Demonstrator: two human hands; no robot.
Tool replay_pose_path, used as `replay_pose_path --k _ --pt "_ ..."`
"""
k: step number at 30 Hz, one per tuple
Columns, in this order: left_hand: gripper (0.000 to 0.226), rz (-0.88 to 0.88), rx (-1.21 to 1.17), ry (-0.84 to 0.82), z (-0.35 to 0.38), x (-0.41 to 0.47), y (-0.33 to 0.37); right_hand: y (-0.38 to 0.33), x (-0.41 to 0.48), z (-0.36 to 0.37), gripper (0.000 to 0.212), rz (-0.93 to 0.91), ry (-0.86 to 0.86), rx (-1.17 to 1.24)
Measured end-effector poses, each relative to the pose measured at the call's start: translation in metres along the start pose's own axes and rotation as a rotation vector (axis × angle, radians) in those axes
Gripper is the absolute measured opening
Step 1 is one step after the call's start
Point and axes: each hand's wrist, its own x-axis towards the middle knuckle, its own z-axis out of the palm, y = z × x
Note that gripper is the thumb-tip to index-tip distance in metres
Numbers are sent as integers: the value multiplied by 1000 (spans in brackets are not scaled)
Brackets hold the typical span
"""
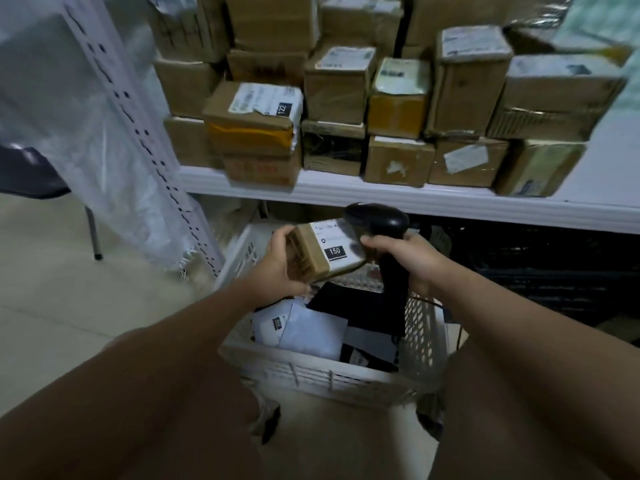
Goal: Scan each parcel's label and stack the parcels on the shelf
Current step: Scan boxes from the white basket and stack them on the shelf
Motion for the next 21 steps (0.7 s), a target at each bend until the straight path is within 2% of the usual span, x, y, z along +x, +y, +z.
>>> replay_pose_path --k 3,5,8,9,12,14,17,21 --pt "115 -76 -80 -37 -7 -9 11 6 -9 0 12 -63 -5 13" --pt "110 -128 -155 -81 -6 -11 13 14 -10 3 13 -95 11 37" --pt "55 -188 -297 -18 4 -10 20 24 -5 11 16 -138 36 10" --pt "43 -172 -237 13 5 -9 18 26 -4 13 16 -145 41 -5" --pt "26 -256 -264 6 5 -3 15 29 3 13 13 -158 55 -24" --pt "35 -310 -282 18 4 0 12 28 6 11 13 -162 51 -11" --pt "63 -284 -201 129 3 7 1 25 9 7 12 -166 49 -12" --pt "99 -196 126 228 -8 14 -12 22 6 -2 12 -259 82 -315"
